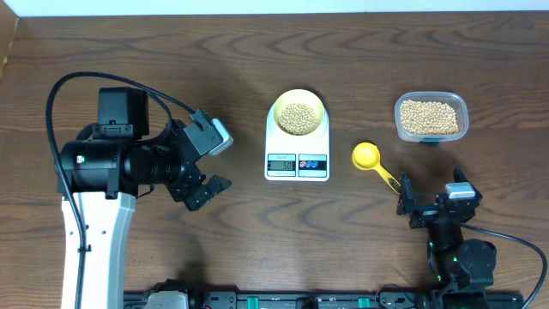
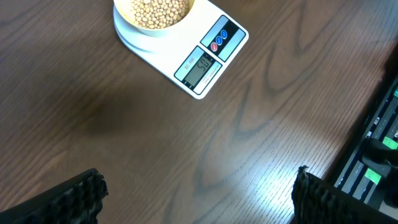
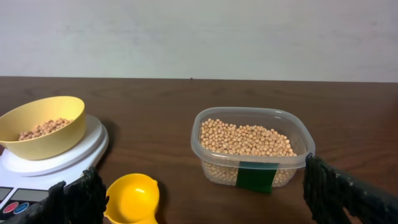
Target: Scoop item into bowl and weigh 50g on scale
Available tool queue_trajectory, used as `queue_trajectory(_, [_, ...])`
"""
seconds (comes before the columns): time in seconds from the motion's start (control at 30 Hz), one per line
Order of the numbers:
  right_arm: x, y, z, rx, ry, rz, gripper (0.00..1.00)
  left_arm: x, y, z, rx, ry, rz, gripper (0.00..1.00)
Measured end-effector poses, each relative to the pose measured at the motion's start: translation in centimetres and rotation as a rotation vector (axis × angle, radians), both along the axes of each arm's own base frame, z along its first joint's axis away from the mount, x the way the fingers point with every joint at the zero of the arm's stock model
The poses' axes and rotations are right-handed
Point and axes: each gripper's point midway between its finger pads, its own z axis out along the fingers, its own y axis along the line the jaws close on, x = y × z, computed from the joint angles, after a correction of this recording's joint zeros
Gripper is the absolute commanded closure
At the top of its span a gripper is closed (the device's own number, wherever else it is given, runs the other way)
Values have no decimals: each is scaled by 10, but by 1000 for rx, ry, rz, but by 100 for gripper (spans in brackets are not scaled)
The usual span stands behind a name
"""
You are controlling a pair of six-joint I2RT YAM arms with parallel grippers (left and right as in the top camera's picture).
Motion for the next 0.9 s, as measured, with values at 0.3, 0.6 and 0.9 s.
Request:
queue_trajectory(0.3, [0,0,0,0,0,0,1,0,0,0,0,0,0,2])
queue_trajectory(0.6, [0,0,0,0,0,0,1,0,0,0,0,0,0,2])
queue_trajectory(0.9, [0,0,0,0,0,0,1,-3,0,-1,0,14,0,2])
